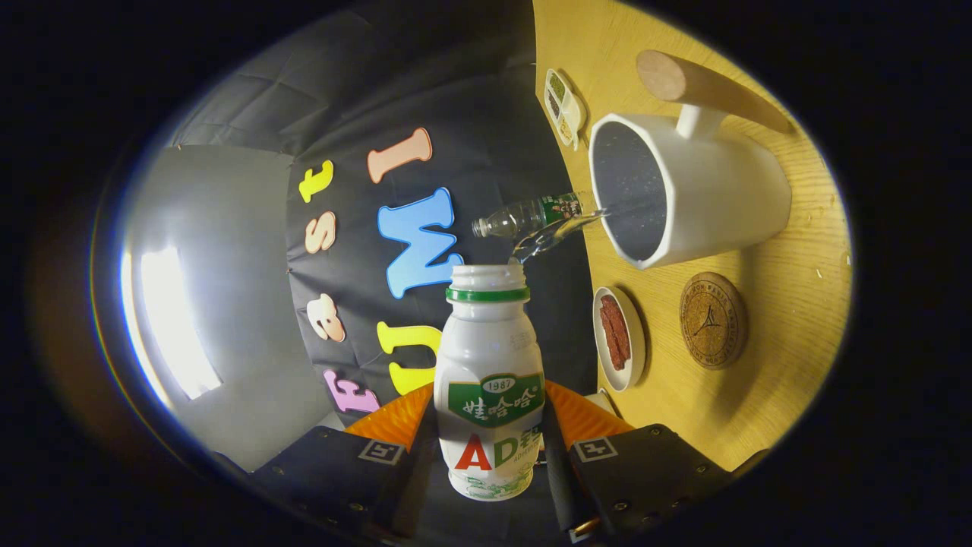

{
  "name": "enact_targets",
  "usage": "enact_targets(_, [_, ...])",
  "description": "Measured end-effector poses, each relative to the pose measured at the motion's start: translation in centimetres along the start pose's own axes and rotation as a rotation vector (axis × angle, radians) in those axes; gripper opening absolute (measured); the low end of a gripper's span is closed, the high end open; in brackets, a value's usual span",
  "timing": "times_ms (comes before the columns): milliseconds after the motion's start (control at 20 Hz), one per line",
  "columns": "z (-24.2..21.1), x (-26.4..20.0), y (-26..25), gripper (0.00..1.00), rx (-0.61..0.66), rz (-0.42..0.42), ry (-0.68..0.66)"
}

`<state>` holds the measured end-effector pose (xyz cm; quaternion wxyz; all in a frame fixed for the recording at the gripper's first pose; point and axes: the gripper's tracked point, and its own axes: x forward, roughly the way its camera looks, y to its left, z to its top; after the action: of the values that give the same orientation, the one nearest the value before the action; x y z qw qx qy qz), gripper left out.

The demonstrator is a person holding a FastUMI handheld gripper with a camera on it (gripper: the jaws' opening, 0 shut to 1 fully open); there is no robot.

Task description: Take the bottle from table, then pour the juice into the cup, finally place the bottle on the coaster

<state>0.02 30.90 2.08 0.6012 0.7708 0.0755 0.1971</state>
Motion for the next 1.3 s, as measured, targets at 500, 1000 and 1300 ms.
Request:
enact_targets(500, [0.0, 1.1, 2.3, 0.66, 0.052, 0.028, -0.017])
enact_targets(1000, [0.6, 1.2, 3.8, 0.66, 0.138, 0.055, -0.048])
enact_targets(1300, [1.1, 1.2, 4.1, 0.66, 0.191, 0.059, -0.073])
